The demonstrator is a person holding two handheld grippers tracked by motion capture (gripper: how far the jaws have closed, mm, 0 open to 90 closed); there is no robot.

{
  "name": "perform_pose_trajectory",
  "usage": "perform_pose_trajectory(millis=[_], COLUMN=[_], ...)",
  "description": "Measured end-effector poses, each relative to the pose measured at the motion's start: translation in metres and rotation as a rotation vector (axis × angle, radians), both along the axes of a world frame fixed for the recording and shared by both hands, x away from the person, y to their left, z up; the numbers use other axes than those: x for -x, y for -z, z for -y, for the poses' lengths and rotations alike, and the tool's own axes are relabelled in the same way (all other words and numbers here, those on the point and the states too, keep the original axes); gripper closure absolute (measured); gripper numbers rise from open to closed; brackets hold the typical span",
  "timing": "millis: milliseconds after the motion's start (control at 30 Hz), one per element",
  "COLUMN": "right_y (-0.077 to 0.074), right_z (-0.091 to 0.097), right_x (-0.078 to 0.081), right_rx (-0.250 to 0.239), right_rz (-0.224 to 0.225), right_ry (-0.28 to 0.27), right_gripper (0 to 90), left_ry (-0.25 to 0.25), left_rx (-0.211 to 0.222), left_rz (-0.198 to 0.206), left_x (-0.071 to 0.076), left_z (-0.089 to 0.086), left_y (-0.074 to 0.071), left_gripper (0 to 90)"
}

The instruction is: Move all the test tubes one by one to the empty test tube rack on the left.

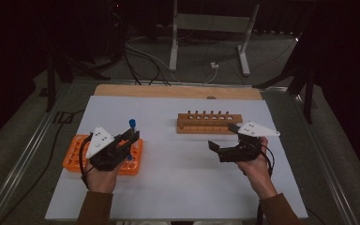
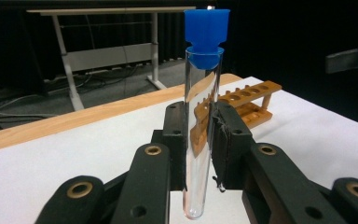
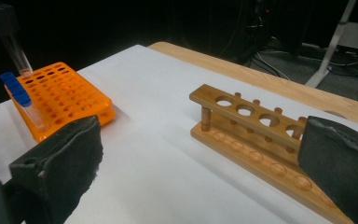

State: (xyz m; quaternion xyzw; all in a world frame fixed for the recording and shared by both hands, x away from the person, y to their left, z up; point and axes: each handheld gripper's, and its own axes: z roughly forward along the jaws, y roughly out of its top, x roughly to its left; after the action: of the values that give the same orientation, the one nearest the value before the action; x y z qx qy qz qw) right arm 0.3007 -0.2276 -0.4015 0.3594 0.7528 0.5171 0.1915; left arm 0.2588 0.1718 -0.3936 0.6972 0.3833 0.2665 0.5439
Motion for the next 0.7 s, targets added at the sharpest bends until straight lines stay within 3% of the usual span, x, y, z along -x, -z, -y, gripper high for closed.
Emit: perform_pose_trajectory(millis=[700], right_y=[0.021], right_z=[0.045], right_x=[0.013], right_rx=[-0.022], right_rz=[-0.002], right_ry=[0.095], right_gripper=[0.0], left_ry=[-0.082], left_rx=[0.016], left_rz=[0.018], left_x=[0.010], left_z=[-0.047], left_y=[0.003], left_gripper=[78.1])
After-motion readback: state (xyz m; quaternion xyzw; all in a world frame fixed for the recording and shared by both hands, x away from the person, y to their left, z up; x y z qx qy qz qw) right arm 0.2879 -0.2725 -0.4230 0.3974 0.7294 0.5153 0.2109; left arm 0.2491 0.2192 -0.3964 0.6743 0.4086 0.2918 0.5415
